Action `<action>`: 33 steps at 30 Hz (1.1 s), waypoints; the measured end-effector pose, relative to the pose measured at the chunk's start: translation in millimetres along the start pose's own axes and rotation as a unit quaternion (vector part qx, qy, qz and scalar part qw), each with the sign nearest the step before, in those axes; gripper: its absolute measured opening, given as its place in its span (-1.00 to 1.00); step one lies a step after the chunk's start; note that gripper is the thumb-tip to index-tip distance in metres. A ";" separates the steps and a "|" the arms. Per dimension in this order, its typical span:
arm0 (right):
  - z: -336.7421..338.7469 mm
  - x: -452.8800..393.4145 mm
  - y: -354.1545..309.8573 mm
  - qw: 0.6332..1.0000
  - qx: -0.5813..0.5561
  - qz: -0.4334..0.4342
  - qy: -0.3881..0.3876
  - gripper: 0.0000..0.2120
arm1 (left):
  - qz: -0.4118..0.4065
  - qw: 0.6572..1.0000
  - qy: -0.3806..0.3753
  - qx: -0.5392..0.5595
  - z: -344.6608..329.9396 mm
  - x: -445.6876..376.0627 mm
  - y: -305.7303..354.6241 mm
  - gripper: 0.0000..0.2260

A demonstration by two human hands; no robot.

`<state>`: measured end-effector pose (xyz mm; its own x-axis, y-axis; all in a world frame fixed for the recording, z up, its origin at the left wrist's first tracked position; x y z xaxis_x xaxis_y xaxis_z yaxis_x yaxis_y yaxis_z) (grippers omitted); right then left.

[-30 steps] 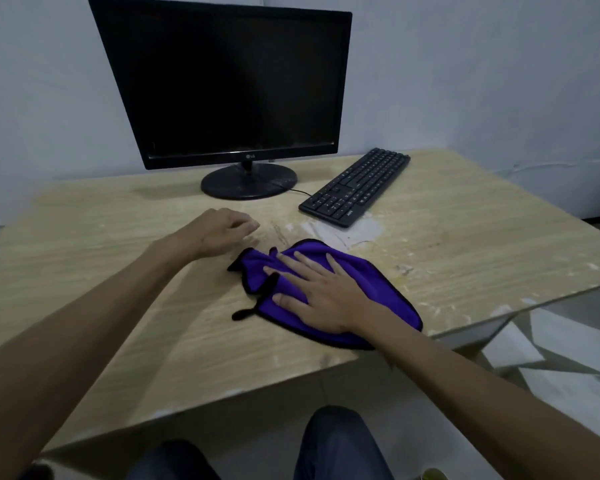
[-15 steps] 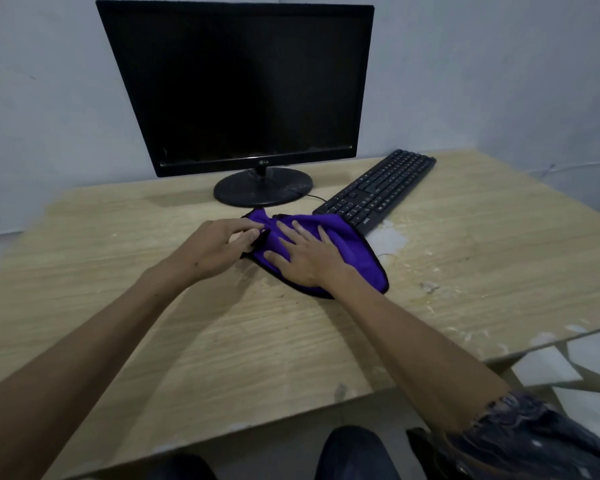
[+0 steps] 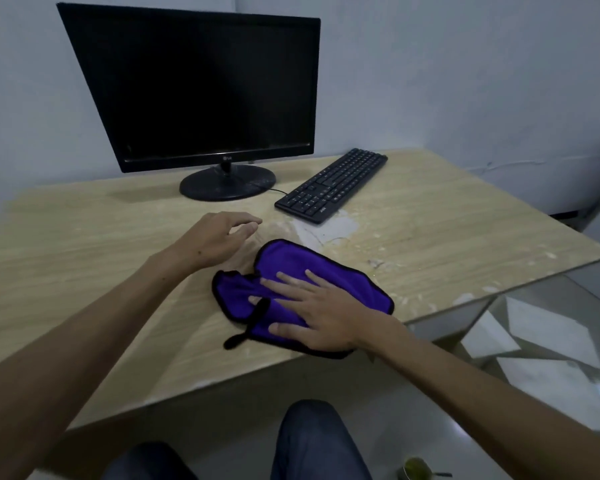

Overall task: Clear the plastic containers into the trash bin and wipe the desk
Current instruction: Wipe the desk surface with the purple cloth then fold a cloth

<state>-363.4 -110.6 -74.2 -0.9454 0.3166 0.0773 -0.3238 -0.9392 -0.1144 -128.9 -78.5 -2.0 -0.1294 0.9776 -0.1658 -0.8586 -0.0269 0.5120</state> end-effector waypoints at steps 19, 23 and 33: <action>-5.1 4.9 -9.6 0.997 -0.013 -0.068 0.040 -0.40 | -0.026 0.999 -0.018 0.030 -13.7 -0.3 39.1 -0.68; 1.6 30.9 53.7 0.982 -0.011 -0.186 0.029 -0.36 | -0.028 0.998 -0.037 0.045 -26.1 -3.1 46.3 -0.67; -4.8 -7.0 -34.2 0.990 -0.013 -0.135 0.037 -0.39 | -0.036 0.998 -0.017 0.042 -26.9 -3.8 48.4 -0.68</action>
<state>-345.9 -80.1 -75.6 -0.8239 0.5657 0.0356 -0.5652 -0.8153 -0.1259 -183.3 -89.1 0.6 -0.0512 0.9829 -0.1770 -0.8206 0.0596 0.5684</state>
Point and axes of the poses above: each hand's wrist, its own x-axis away from the middle knuckle, its own z-axis out of the back of the hand, y = z × x, the point moved 1 cm from there along -x, towards the middle knuckle, and after that the axes turned 2 degrees about x, right-handed, at the moved point
